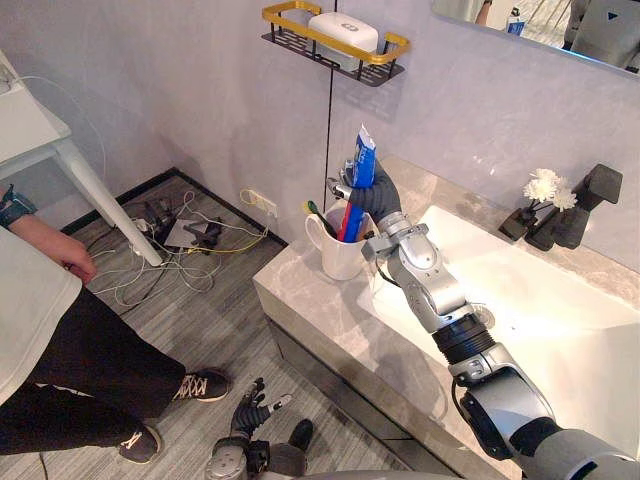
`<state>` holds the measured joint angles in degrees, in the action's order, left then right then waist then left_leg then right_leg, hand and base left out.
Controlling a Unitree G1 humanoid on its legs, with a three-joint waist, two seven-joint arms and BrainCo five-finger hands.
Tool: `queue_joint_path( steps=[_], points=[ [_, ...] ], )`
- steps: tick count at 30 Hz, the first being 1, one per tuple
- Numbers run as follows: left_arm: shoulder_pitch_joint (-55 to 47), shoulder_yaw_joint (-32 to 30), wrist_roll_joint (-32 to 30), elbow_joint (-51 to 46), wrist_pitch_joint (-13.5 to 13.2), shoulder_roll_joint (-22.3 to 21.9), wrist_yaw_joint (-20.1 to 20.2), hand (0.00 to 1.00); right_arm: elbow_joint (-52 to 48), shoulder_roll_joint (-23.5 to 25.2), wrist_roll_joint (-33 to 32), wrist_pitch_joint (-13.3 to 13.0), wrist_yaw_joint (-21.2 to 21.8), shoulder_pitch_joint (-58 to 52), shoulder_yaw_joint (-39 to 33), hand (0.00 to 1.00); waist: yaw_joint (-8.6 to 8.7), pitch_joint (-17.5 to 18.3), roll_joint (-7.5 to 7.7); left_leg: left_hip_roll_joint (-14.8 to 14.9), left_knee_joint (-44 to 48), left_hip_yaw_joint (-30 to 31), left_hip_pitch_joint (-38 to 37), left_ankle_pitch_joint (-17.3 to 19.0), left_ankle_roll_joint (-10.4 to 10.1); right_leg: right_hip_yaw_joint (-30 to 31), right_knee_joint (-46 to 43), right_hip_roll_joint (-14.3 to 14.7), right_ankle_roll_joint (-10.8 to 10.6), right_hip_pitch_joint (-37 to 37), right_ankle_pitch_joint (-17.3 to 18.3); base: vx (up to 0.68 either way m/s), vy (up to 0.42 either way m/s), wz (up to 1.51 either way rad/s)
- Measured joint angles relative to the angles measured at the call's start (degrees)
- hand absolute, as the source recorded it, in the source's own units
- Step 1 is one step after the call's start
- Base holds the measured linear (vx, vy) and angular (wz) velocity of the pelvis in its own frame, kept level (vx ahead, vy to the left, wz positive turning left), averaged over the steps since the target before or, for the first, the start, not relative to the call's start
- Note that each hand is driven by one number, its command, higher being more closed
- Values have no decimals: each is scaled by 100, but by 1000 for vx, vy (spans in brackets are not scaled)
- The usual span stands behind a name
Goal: Organize washtable
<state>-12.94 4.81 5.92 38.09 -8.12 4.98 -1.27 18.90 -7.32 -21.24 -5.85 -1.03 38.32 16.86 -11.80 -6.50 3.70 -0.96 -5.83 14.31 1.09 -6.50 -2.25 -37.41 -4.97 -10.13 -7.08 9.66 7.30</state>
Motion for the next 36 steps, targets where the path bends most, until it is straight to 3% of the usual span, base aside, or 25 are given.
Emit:
queue_joint_path(
  steps=[20, 30, 36],
  points=[
    [7, -3, 3, 18, 16, 5, -3, 0, -60, 18, -8, -2, 6, 0, 3, 0, 8, 4, 13, 34, -1, -90, -98, 8, -1, 93, -6, 2, 0, 55, -1, 0, 0, -1],
    [14, -50, 5, 97, 14, 47, -2, 0, -1139, -147, 174, -71, 7, -347, -106, 0, 148, 12, 49, 36, -1, -212, -217, 63, 84, 183, -69, -41, -3, 96, 0, -24, -9, -5],
    [52, -96, 3, 220, 13, 47, 2, 0, -1767, -425, 291, -275, 5, -706, -439, 0, 228, 13, 73, 26, -1, -434, -351, 108, 149, 370, -144, -110, -6, 102, 0, -41, 3, -16]
  ],
)
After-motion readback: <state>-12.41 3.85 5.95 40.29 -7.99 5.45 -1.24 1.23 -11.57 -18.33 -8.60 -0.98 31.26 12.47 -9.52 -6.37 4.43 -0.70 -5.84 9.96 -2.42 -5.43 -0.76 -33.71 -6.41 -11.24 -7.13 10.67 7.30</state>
